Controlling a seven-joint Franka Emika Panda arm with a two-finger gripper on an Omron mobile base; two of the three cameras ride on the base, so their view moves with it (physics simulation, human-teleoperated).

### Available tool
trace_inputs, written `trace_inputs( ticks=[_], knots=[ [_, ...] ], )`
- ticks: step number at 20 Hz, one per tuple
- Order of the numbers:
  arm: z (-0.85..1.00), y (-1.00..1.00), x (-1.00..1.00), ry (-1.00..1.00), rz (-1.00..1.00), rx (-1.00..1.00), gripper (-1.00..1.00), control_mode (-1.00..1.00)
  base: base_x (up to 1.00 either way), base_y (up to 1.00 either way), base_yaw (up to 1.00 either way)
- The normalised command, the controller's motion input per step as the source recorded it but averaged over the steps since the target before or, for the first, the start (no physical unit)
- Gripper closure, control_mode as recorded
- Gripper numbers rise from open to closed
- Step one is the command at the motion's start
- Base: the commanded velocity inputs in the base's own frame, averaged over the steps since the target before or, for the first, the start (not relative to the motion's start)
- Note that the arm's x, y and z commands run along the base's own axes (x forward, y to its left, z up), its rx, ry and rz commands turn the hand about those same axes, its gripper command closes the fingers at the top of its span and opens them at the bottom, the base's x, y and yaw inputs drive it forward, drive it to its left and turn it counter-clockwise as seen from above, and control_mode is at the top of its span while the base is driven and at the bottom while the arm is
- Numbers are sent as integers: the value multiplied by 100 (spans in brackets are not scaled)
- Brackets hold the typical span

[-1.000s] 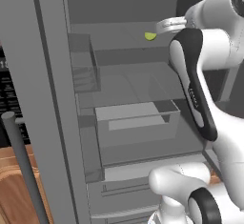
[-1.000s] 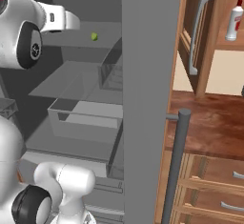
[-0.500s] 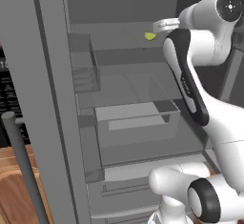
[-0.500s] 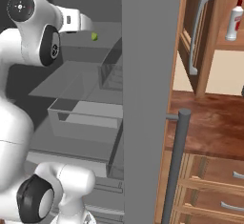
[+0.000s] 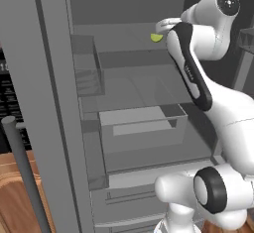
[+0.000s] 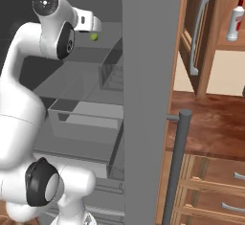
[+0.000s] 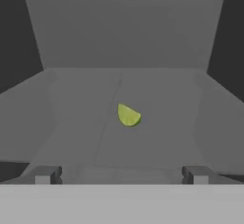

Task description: There is a bowl on the dining counter. Grab a lemon wedge from the fridge and place it in the bowl. Then get the liquor bottle and glass cup from the cabinet and place them next to the bowl.

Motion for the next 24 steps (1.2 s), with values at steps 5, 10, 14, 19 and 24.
trace_inputs(
  ticks=[5, 10, 14, 19, 24],
  knots=[
    [-13, -11, 45, 7, 9, 3, -100, -100, 0, 0, 0],
    [-11, 0, 43, 1, 7, 0, -100, -100, 0, 0, 0],
    [-10, 0, 42, 0, 4, 0, -100, -100, 0, 0, 0],
    [-13, 0, 40, 0, 3, 0, -100, -100, 0, 0, 0],
    [-14, 0, 40, 0, 1, 0, -100, -100, 0, 0, 0]
  ],
)
